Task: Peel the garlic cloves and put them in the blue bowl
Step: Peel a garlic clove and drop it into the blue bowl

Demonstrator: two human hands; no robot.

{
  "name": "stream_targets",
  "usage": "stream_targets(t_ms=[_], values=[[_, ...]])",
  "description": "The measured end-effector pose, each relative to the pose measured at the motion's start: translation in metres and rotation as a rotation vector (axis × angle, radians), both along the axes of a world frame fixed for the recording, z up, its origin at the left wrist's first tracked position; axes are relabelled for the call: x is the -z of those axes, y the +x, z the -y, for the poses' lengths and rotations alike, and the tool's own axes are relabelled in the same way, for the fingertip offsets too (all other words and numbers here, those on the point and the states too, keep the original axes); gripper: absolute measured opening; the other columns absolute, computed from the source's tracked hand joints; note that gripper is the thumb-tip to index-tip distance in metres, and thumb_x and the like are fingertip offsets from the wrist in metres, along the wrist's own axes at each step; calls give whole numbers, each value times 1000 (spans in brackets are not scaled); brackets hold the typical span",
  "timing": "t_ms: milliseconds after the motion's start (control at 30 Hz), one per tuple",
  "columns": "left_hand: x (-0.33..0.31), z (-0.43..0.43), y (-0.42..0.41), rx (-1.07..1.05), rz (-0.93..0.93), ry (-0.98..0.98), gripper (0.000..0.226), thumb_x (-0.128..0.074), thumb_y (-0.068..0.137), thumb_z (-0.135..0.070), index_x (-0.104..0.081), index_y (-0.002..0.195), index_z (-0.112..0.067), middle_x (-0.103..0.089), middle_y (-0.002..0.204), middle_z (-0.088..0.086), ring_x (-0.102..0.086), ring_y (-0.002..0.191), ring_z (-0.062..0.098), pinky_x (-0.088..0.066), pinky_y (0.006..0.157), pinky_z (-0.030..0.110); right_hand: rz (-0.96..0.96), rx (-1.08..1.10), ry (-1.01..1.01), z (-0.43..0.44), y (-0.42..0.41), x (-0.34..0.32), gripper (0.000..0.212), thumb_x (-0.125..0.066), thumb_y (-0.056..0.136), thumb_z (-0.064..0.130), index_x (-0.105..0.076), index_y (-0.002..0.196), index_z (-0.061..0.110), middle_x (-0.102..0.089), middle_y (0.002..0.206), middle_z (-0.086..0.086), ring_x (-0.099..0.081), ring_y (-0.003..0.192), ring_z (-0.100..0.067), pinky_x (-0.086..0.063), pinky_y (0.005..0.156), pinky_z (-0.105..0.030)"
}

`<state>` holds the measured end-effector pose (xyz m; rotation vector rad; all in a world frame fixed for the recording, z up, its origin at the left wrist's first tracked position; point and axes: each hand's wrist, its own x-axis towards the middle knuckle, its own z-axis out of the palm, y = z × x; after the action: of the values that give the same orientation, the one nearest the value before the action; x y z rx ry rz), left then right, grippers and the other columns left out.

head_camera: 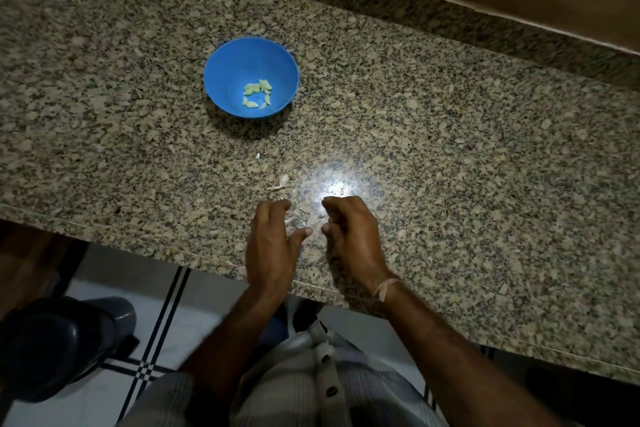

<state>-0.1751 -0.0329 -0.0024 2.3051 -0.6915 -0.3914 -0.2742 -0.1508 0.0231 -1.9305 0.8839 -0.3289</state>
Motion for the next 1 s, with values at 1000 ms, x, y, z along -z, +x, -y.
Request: stream_targets(t_ms=[1000], values=[[-2,3,8,99,-24,-103,26,-73,94,-7,-71,115,-23,-64,109,-9,-60,100,11,-53,78,24,-156,-236,-392,7,31,31,9,-67,91,7,-65,90,15,-59,86,0,-46,83,-17,-35,63,-33]])
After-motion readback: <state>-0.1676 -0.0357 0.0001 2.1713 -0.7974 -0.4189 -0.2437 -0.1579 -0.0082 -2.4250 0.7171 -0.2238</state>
